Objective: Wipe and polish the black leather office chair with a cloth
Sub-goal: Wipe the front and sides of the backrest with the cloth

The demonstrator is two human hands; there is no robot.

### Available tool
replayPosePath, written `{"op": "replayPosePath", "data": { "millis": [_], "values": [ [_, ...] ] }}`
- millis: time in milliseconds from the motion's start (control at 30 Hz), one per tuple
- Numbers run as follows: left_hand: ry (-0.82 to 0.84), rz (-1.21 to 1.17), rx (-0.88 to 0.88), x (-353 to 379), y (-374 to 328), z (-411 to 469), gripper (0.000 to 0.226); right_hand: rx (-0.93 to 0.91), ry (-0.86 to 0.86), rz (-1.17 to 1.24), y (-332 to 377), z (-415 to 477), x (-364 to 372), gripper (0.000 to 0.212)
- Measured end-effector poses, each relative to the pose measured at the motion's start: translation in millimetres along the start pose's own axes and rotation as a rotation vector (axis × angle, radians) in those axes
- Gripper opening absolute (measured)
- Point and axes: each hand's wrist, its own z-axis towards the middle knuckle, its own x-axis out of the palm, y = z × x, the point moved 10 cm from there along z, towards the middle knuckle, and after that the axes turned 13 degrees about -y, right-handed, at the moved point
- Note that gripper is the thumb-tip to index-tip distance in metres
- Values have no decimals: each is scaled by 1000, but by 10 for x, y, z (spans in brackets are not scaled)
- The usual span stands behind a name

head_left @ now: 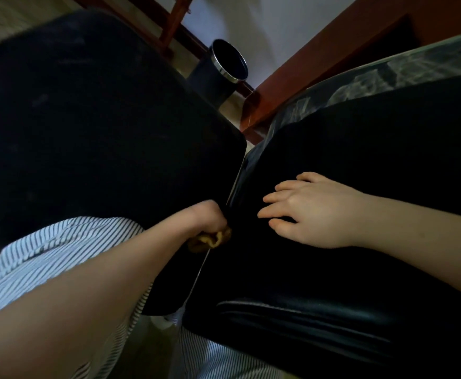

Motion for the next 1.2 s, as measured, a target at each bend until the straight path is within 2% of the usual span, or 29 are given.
{"op": "replayPosePath", "data": {
  "millis": [100, 133, 200, 300, 433, 533, 600, 733, 867, 967, 1200],
  "values": [
    [-451, -186, 25, -390, -126, 200, 25, -3, -9, 1, 9, 1, 4, 41],
    [-555, -251, 70, -463, -196, 262, 27, -4, -8, 2, 14, 5, 5, 41],
    [-624, -385, 153, -493, -314, 397, 35, -13, 2, 5, 20, 14, 8, 41],
    [-555, -400, 290, -347, -441, 626, 43, -25, 1, -6, 28, 19, 7, 42],
    [-477, -52, 533, -90, -646, 846, 50, -46, -28, -14, 22, 43, -2, 42],
    [-464, 279, 503, -19, -650, 987, 64, -52, -59, -34, -37, 82, -20, 42],
    [-492, 412, 459, -16, -632, 1027, 71, -50, -59, -37, -66, 98, 7, 42],
    [-440, 412, 381, -25, -592, 1027, 63, -48, -80, -29, -90, 93, 34, 42],
    [-332, 560, 404, 110, -530, 944, 61, -48, -73, -25, -80, 98, 42, 41],
    [-223, 622, 415, 226, -443, 801, 67, -46, -56, -22, -65, 87, 50, 41],
    [42, 696, 447, 408, -309, 303, 32, -23, -21, -8, -42, 81, 55, 42]
  ]
}}
